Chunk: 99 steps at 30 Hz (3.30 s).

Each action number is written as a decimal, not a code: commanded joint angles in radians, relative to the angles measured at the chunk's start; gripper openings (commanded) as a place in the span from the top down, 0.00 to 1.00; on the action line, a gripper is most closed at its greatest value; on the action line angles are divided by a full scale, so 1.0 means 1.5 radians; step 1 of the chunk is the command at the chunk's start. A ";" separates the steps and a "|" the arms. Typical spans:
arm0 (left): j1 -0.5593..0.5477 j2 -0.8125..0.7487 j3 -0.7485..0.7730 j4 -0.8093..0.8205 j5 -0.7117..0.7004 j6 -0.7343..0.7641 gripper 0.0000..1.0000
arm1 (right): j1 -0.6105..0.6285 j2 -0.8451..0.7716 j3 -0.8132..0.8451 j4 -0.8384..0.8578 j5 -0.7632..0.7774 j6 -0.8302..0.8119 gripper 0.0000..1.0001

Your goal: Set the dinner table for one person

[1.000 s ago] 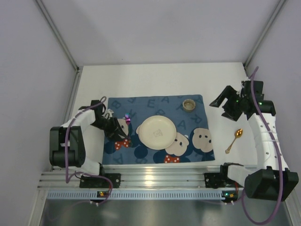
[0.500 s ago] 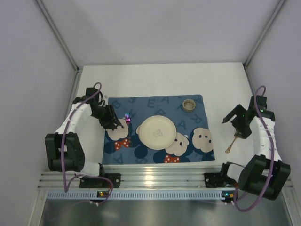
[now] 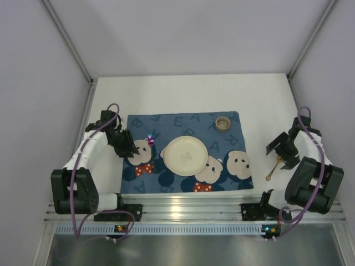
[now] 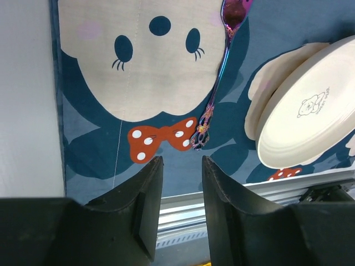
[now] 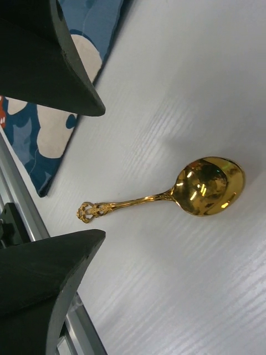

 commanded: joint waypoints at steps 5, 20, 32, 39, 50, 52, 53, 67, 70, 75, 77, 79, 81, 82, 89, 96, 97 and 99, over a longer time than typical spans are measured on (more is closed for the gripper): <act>-0.003 -0.036 -0.004 0.028 -0.037 0.001 0.62 | -0.036 0.060 0.039 0.035 0.060 -0.029 0.20; -0.003 -0.021 0.009 0.023 -0.047 0.001 0.63 | -0.046 0.150 -0.002 0.121 0.040 -0.034 0.81; -0.003 -0.013 0.017 0.015 -0.036 -0.002 0.63 | -0.044 0.165 0.061 0.108 0.007 -0.049 1.00; -0.002 -0.020 0.026 0.011 -0.020 -0.007 0.63 | 0.028 0.087 0.254 0.000 -0.008 -0.089 1.00; -0.002 -0.097 -0.010 0.024 -0.029 -0.046 0.62 | 0.440 0.005 0.221 0.010 -0.085 -0.018 1.00; -0.004 -0.113 -0.022 0.024 -0.032 -0.052 0.62 | 0.478 0.006 0.201 0.033 -0.098 0.006 1.00; -0.003 -0.128 -0.036 0.023 -0.035 -0.053 0.62 | 0.489 0.013 0.194 0.053 -0.103 0.009 1.00; -0.003 -0.195 -0.013 -0.032 -0.103 -0.043 0.62 | 0.557 0.159 0.167 0.147 -0.084 0.004 1.00; -0.002 -0.205 -0.013 -0.029 -0.104 -0.042 0.62 | 0.559 0.188 0.145 0.179 -0.086 0.015 1.00; -0.003 -0.205 -0.015 -0.025 -0.107 -0.041 0.62 | 0.564 0.236 0.144 0.195 -0.086 0.020 1.00; -0.003 -0.204 -0.015 -0.025 -0.106 -0.040 0.62 | 0.571 0.252 0.146 0.196 -0.081 0.018 1.00; -0.003 -0.205 -0.015 -0.026 -0.106 -0.040 0.62 | 0.575 0.264 0.149 0.196 -0.074 0.018 1.00; -0.021 -0.205 -0.015 -0.026 -0.107 -0.040 0.62 | 0.577 0.270 0.153 0.197 -0.067 0.015 1.00; -0.021 -0.204 -0.016 -0.025 -0.106 -0.039 0.62 | 0.580 0.274 0.155 0.197 -0.064 0.014 1.00; -0.024 -0.200 -0.016 -0.023 -0.106 -0.039 0.62 | 0.588 0.259 0.176 0.175 -0.043 0.014 0.77; -0.024 -0.201 -0.016 -0.022 -0.109 -0.041 0.62 | 0.593 0.157 0.198 0.109 -0.015 0.010 0.47; -0.024 -0.200 -0.016 -0.022 -0.109 -0.042 0.62 | 0.593 0.125 0.201 0.100 -0.015 0.010 0.46; -0.024 -0.202 -0.016 -0.022 -0.113 -0.044 0.62 | 0.595 0.090 0.213 0.073 -0.015 0.005 0.44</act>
